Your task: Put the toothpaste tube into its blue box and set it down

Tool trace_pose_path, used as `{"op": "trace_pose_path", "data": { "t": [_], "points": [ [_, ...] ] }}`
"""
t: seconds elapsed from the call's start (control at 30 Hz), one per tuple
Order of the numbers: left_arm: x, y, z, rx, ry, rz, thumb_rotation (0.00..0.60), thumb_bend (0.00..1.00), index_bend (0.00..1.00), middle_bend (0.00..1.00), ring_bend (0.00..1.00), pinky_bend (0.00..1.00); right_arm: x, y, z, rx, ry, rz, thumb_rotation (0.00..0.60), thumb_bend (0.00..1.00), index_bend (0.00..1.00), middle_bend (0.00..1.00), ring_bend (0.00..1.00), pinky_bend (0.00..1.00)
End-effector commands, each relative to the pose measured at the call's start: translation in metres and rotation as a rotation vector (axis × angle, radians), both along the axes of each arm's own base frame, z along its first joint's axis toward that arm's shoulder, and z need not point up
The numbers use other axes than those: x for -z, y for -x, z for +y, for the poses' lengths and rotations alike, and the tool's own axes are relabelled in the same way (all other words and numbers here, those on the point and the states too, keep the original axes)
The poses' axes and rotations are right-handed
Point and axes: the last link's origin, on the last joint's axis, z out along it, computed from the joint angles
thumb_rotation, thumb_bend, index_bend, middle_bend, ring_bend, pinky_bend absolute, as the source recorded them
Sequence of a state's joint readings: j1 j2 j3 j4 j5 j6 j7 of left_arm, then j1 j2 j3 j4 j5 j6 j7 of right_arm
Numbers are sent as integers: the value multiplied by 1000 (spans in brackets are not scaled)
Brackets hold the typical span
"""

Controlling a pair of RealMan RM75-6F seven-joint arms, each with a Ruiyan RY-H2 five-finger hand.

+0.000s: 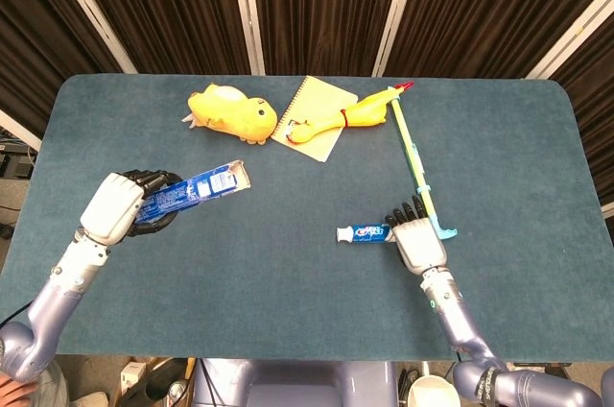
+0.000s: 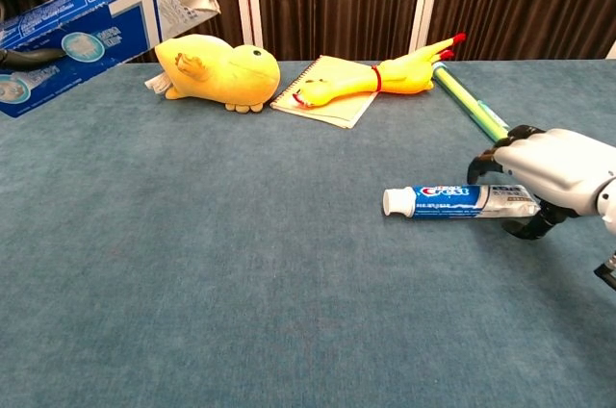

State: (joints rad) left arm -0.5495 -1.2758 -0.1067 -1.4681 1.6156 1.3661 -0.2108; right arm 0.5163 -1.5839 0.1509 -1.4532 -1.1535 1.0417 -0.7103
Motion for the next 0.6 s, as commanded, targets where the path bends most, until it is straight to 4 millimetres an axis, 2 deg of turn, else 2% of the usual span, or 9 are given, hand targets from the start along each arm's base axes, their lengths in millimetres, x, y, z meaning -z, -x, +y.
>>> {"op": "trace_pose_path", "data": {
  "t": [0.03,0.17,0.27,0.4,0.6],
  "points": [
    [0,0,0,3,1,0,600,483,473,602,570,590,1,3,0,-5,11,0,600,361,479,455,345,151],
    [1,0,-1,5,1,4,600,483,473,602,569,590,2,7,3,-12,13,-5,600,400,634,606,488,308],
    [2,-1,-1,7,3,4,600,483,473,602,570,590,0,9,6,-14,12,-12,600,424,705,661,542,367],
    [4,-3,-3,16,6,-2,600,483,473,602,569,590,-6,3,9,-35,15,-46,600,445,740,688,570,403],
    [13,-10,0,49,32,-74,600,483,473,603,570,590,-36,-21,7,-154,53,-116,600,448,745,691,573,406]
  ]
}}
